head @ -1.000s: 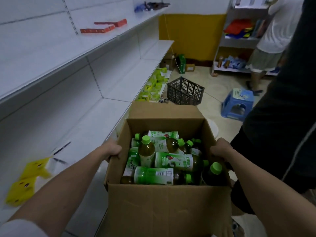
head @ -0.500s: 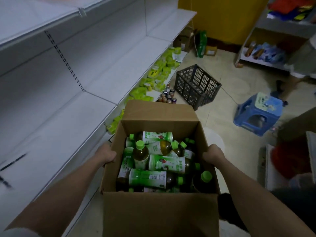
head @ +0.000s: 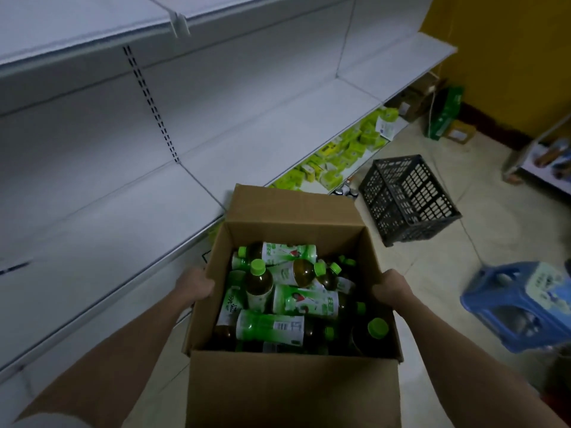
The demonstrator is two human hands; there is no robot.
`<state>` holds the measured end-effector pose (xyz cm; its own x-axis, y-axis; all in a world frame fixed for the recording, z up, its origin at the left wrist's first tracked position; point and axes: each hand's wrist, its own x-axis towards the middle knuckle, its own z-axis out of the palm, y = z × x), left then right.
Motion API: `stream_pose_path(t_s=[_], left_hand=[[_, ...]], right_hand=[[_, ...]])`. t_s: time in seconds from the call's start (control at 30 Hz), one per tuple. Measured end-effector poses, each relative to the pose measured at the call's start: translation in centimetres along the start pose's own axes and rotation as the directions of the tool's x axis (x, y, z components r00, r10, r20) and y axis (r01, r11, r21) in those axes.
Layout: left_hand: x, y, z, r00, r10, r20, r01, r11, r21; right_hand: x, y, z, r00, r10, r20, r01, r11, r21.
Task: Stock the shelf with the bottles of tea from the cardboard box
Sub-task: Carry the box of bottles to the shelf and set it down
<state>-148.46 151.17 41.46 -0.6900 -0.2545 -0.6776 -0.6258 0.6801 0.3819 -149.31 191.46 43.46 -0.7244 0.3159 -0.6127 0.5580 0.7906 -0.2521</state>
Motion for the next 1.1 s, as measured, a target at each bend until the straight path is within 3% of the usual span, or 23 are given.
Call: stream_pose_path(t_s=[0.13,0.43,0.57,0.67,0.8,1.03,1.1], left_hand=[[2.4,0.8,-1.2,0.999,-0.044,-0.026,0.043,0.999,-0.028],[4.4,1.6,-2.2,0.985,-0.169,-0.028,0.162,0.972,-0.17],[4.7,2.2,-1.8,0.978,-0.206,-0.039,0.191,0.951,-0.243],[4.4,2.8,-1.0,0.964,-0.253,-0.078,0.222,0.932,-0.286],[4.5,4.6,1.1,0.92,-0.362,-0.149,0.283,0.878,-0.385],[5.1,12.6,9.4,0.772,-0.591,-0.234,0.432,0.757,-0.49],[6.2,14.4,11.9,0.739,-0.637,-0.22,0.47,0.721,-0.509]], right_hand=[[3.5,-3.6,-1.3,0.997,-0.07,-0.012,0.069,0.994,-0.083],[9.1,-11.2,-6.0,0.98,-0.171,0.106,0.192,0.953,-0.236],[12.1,-13.8,-7.1,0.935,-0.322,0.145,0.353,0.878,-0.323],[15.6,-15.9,-7.7,0.916,-0.357,0.183,0.401,0.826,-0.395],[19.5,-18.7,-8.8,0.848,-0.428,0.314,0.53,0.706,-0.469],[30.2,-19.3,-11.2,0.642,-0.635,0.429,0.766,0.516,-0.383],[32.9,-18.1,-11.8,0.623,-0.65,0.434,0.782,0.511,-0.357]])
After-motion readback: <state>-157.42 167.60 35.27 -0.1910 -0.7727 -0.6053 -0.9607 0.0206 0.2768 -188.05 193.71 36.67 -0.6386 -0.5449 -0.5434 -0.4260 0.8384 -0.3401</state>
